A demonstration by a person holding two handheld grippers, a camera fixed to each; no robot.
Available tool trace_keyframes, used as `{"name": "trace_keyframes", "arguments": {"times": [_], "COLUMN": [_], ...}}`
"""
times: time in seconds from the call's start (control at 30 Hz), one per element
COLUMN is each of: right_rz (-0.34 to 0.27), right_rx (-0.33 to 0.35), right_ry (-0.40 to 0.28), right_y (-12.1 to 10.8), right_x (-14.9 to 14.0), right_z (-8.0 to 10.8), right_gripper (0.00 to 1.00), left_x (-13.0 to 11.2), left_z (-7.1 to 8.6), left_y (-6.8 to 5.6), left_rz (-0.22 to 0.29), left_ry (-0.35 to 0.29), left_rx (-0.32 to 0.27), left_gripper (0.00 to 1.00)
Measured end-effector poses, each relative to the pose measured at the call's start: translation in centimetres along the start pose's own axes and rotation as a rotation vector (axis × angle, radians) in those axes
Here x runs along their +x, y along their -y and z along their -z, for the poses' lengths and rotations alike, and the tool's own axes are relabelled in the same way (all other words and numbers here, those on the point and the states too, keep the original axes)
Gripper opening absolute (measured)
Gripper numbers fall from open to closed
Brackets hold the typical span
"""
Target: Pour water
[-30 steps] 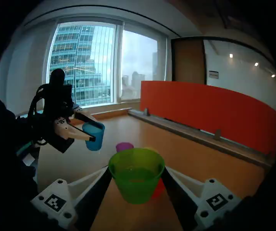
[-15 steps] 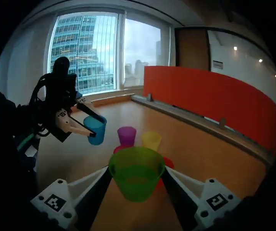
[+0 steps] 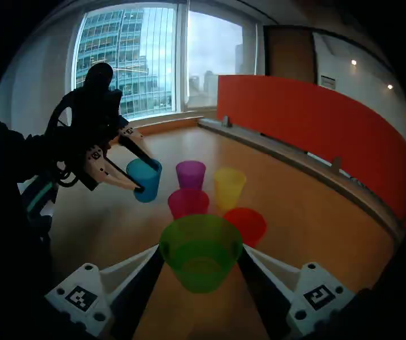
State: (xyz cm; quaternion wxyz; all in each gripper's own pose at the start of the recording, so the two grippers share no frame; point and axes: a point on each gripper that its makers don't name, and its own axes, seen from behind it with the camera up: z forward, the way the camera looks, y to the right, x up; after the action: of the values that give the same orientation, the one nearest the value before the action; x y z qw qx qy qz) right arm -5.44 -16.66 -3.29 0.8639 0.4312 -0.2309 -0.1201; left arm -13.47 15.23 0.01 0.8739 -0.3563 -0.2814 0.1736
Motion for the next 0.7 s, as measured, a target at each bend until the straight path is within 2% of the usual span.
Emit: {"name": "trace_keyframes", "arguments": {"times": [0.27, 0.7], "right_rz": [0.005, 0.001], "right_rx": [0.012, 0.015], "right_ry": [0.045, 0.079], "right_y": [0.3, 0.2], "right_x": [-1.4, -2.9], "right_z": [-1.1, -2.0], "right_gripper": [0.91, 0.91], "left_x": [-1.5, -2.6], "left_z": [-1.4, -2.4], "left_y": [-0.2, 0.0], "left_rz": [-0.012, 0.01], "left_ry": [0.061, 0.079], "left_rx": [-0.031, -0.047], "left_gripper": [0.91, 0.91]}}
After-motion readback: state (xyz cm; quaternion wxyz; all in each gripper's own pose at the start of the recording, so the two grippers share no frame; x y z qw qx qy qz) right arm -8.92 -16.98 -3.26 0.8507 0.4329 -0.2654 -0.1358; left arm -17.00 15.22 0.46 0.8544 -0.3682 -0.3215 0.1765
